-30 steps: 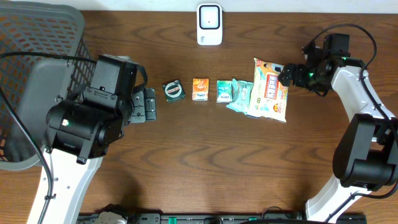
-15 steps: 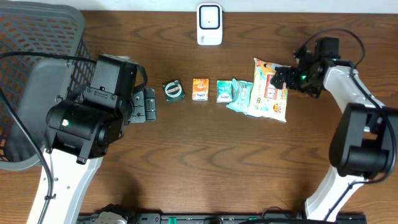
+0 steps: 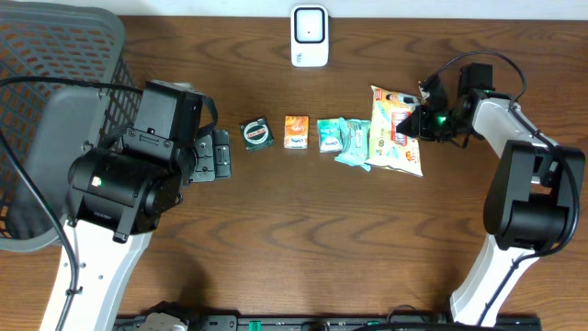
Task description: Scan the item barcode
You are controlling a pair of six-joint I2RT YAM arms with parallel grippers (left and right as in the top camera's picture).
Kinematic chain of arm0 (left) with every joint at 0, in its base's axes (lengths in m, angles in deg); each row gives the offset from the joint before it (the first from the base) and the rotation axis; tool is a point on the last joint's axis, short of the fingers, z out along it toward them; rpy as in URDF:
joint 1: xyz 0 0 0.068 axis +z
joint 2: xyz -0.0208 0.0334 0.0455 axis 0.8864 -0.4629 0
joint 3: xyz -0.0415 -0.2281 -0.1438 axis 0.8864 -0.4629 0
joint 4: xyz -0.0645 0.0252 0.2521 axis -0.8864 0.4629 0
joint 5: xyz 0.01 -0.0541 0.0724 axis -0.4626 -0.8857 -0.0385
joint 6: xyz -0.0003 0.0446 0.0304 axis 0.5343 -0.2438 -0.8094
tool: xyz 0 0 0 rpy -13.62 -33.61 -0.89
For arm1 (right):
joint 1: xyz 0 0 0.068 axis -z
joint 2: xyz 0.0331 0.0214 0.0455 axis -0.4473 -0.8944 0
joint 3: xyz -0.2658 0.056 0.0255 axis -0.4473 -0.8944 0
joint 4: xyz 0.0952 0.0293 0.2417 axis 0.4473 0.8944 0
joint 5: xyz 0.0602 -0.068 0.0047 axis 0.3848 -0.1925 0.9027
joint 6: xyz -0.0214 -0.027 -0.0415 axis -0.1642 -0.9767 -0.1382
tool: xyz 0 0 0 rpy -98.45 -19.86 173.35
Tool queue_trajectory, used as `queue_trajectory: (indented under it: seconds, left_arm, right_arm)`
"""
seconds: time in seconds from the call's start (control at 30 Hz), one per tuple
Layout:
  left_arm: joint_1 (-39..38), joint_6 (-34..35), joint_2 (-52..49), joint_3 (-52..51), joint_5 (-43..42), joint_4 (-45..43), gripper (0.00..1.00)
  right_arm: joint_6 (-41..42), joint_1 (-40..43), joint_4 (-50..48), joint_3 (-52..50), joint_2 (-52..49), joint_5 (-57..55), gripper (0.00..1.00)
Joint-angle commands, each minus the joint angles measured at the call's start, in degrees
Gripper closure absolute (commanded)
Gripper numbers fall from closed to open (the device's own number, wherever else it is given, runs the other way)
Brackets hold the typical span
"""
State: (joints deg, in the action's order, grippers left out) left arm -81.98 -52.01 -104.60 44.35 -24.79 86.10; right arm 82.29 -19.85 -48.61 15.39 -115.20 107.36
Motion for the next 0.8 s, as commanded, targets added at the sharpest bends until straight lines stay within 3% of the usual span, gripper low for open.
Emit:
queue_trajectory:
  seconds: [0.0,0.1,0.23,0.57,0.77]
  left_arm:
    - [0.3,-0.5,-0.3,0.5,1.0,0.2,0.02]
    - [0.3,-0.5,-0.3,0.5,1.0,0.2,0.02]
    - [0.3,-0.5,-0.3,0.5,1.0,0.2,0.02]
    - [0.3,-0.5,-0.3,0.5,1.0,0.2,0.02]
    - [0.3,-0.5,-0.3,0.5,1.0,0.2,0.02]
  right_arm:
    - [-1.2,-0.2,1.1,-0.4,-0.6,0.3,0.99]
    - [-0.1,0.2,2.1,0.7,2.2,-0.8,0.99]
    - [4.5,0.3,4.3,2.9,8.8,-11.4,0.99]
    - [12.0,-4.8,9.6,3.7,21.8,-55.2,0.99]
    - [12.0,-7.4,11.7,2.3,18.9,-58.5,0.99]
